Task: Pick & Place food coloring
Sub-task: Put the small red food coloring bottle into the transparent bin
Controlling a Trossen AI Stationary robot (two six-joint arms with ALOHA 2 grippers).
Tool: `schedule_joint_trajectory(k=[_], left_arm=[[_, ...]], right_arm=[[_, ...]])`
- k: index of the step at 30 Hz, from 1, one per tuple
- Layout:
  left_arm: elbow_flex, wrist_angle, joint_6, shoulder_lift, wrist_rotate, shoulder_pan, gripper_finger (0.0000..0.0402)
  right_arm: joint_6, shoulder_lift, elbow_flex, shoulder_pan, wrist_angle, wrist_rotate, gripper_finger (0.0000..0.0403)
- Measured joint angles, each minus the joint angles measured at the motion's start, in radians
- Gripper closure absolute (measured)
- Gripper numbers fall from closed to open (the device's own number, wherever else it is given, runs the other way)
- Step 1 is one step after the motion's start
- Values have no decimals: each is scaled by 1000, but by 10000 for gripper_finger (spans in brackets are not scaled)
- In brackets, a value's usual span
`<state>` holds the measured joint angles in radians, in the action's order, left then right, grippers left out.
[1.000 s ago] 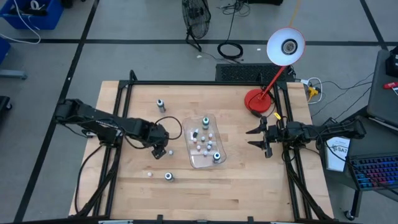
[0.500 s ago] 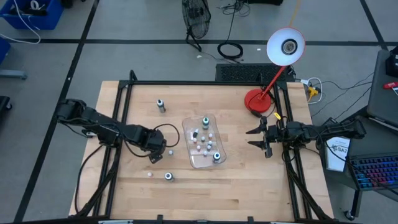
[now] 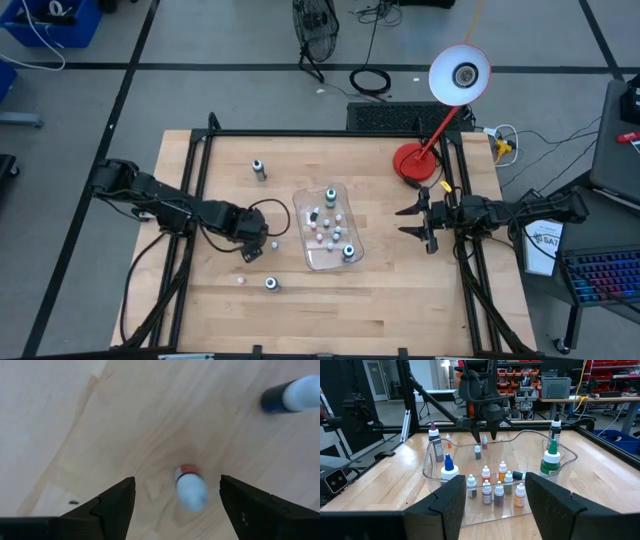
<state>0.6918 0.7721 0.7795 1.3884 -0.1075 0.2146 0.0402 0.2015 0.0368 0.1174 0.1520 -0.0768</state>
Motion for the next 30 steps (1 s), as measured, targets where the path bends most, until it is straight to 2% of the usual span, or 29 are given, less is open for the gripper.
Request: schedule_joint_trajectory(k=[5,19,30], left_arm=[[0,-49,-18,0,17,0,136],[0,-41,-16,0,29,0,178],[-1,-41,-16,0,34,0,233]], right_arm=[[0,0,0,0,0,0,210],[0,0,0,0,0,0,209],[0,0,0,0,0,0,209]])
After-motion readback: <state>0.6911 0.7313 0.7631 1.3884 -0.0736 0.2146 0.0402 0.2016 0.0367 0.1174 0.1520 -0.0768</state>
